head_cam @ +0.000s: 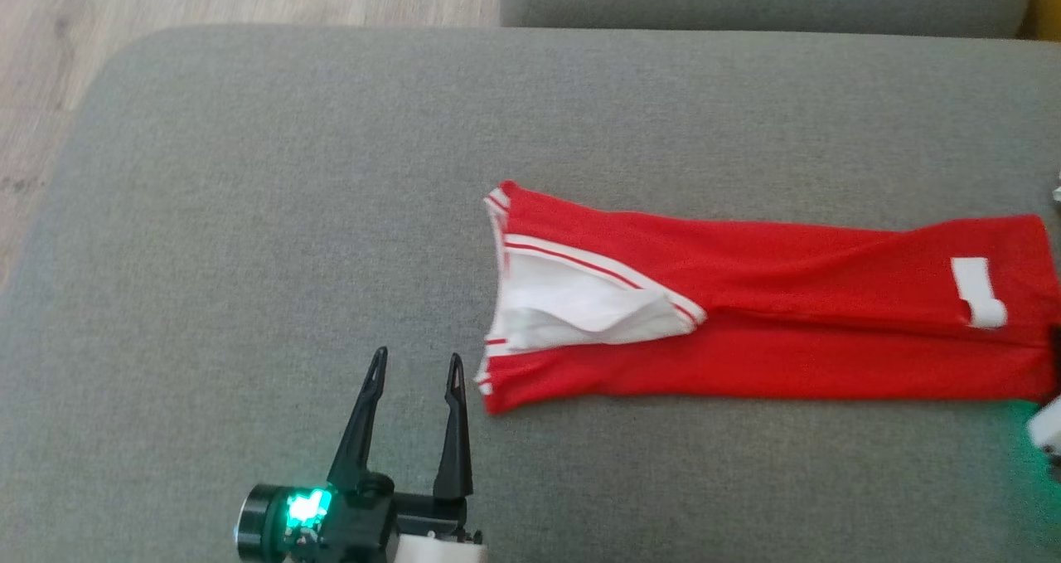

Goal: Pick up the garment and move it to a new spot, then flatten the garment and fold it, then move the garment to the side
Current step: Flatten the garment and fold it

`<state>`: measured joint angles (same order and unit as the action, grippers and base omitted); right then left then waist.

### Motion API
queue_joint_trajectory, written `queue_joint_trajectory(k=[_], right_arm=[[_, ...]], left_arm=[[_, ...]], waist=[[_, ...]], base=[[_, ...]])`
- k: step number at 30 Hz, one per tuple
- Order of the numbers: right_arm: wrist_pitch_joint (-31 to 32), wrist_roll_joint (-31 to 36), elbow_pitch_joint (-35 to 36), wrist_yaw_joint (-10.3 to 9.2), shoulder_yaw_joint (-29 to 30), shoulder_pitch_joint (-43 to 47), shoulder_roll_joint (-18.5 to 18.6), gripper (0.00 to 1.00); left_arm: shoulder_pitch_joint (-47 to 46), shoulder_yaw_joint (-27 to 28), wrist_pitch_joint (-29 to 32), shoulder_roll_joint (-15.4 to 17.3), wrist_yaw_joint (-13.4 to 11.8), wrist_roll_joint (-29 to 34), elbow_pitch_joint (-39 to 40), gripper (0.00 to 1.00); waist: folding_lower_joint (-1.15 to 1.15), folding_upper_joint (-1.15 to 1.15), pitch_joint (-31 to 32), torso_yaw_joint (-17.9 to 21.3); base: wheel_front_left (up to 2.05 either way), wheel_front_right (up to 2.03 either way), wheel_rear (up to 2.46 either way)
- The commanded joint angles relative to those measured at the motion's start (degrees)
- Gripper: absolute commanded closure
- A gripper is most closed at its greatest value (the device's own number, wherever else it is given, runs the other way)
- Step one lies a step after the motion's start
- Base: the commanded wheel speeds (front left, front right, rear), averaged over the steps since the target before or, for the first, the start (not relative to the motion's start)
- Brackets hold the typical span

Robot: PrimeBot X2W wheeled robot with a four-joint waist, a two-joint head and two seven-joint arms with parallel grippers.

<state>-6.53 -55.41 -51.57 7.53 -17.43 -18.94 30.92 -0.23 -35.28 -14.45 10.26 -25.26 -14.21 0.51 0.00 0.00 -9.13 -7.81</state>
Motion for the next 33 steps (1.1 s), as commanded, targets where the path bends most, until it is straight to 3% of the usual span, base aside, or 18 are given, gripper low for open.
queue_joint_trajectory(k=[1,5,9,15,16,21,24,29,33], right_arm=[[-1.59,0.27,1.15,-0.04,0.84,0.76,4.34,1.00],[-2.56,0.75,5.86,-0.04,2.49,0.74,6.96,1.00],[-2.95,2.41,15.22,-0.04,4.24,0.98,8.28,1.00],[1.68,5.96,35.35,-0.04,8.10,3.14,4.99,1.00],[1.68,5.96,35.35,-0.04,8.10,3.14,4.99,1.00],[10.05,12.67,51.53,-0.04,10.38,6.00,-2.31,1.00],[15.86,16.14,57.66,-0.04,8.61,6.44,-7.91,1.00],[21.28,20.17,58.93,-0.04,3.32,5.88,-15.23,1.00],[22.49,22.59,55.88,-0.04,-2.18,5.11,-18.35,1.00]], left_arm=[[-0.48,2.51,-0.54,-0.59,0.71,1.01,1.37,0.00],[0.32,3.79,-0.54,-1.10,2.12,1.93,0.98,0.00],[1.24,5.07,-0.54,-1.60,3.21,2.62,0.77,0.00],[2.01,6.07,-0.54,-2.65,5.11,3.44,0.14,0.00],[2.01,6.07,-0.54,-2.65,5.11,3.44,0.14,0.00],[2.50,7.09,-0.54,-3.49,6.18,4.07,-0.11,0.00],[2.48,7.42,-0.54,-4.05,6.90,4.46,-0.32,0.00],[1.84,7.63,-0.54,-5.14,8.16,4.95,-0.79,0.00],[1.50,7.80,-0.54,-5.91,8.86,5.21,-1.19,0.00]], waist=[[0.00,0.00,0.73,0.57],[0.00,0.00,1.65,1.15],[0.00,0.00,2.43,1.60],[0.00,0.00,3.18,0.77],[0.00,0.00,3.18,0.77],[0.00,0.00,3.01,-0.63],[0.00,0.00,2.57,-1.65],[0.00,0.00,1.49,-3.55],[0.00,0.00,0.70,-4.97]], base=[[0.00,0.00,0.00],[0.00,0.00,0.00],[0.00,0.00,0.00],[0.00,0.00,0.00],[0.00,0.00,0.00],[0.00,0.00,0.00],[0.00,0.00,0.00],[0.00,0.00,0.00],[0.00,0.00,0.00]])
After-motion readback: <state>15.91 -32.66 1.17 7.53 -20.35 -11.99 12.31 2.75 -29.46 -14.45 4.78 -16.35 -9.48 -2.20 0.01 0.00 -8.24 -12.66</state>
